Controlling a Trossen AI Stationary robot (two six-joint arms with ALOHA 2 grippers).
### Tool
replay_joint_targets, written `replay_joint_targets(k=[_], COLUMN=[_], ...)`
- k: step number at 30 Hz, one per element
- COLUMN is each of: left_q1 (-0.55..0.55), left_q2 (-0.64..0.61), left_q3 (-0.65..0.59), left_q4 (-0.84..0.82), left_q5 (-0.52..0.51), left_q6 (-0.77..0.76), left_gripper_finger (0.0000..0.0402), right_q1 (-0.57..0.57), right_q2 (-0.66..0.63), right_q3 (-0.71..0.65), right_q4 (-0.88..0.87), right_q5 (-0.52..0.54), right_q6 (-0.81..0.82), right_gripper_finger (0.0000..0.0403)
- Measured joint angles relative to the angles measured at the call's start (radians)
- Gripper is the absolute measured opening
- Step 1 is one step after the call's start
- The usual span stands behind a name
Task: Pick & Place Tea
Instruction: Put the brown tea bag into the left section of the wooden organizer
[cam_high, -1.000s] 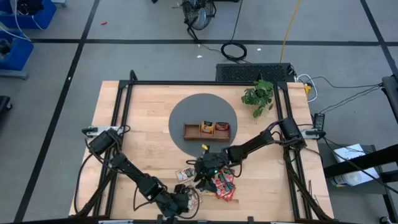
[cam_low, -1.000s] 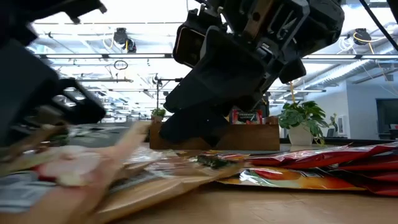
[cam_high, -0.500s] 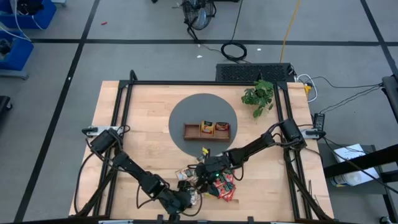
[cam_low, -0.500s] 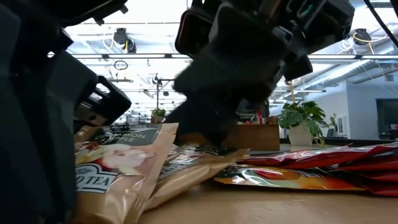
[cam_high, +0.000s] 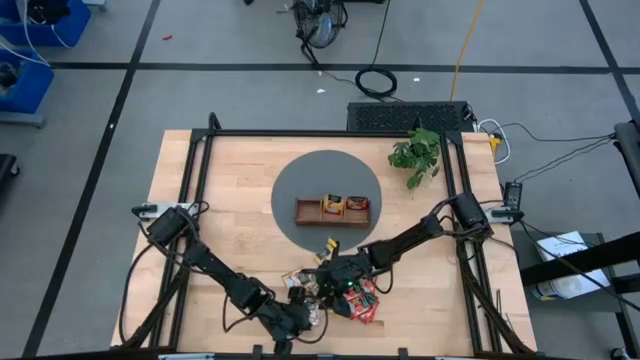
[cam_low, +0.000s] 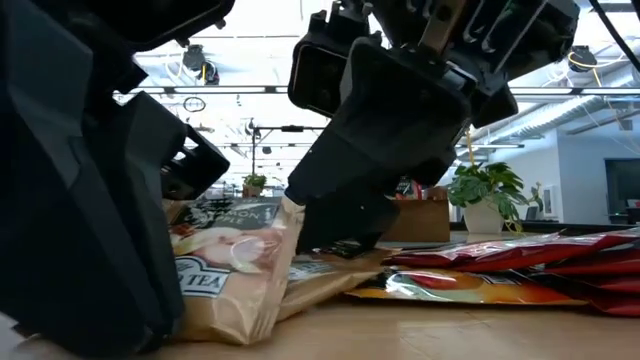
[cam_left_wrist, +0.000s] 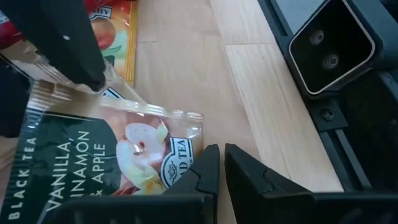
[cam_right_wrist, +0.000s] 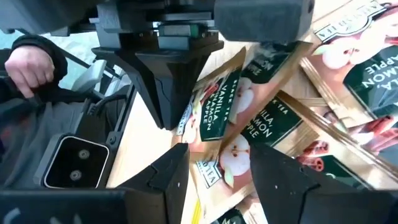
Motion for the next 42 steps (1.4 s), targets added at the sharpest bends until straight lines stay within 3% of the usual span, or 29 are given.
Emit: replay_joint_targets(k=[12, 22, 33, 42], left_q1=[0.019, 0.019, 0.021, -0.018], left_q2=[0.001, 0.001, -0.041, -0.203], left_q3=[0.0, 0.0, -0.004, -0.003], left_q4=[0.0, 0.0, -0.016, -0.123], left_q5=[-0.011, -0.015, 0.033, -0.001], left_q6=[0.026, 0.023, 0.064, 0.095], left_gripper_finger=[0.0035, 0.0035, 0.0035, 0.0035], right_q1=[0.0, 0.011, 0.01, 0.01], right_q2=[0.0, 0.0, -0.018, -0.175], right_q3=[0.0, 0.0, 0.0, -0.001], right_q4=[-0.001, 0.002, 0.035, -0.09], right_q5=[0.037, 0.039, 0.041, 0.096], right_q6=[-0.013, -0.139, -0.181, -0.329], right_gripper_finger=[0.0143, 0.001, 0.0001, 0.0])
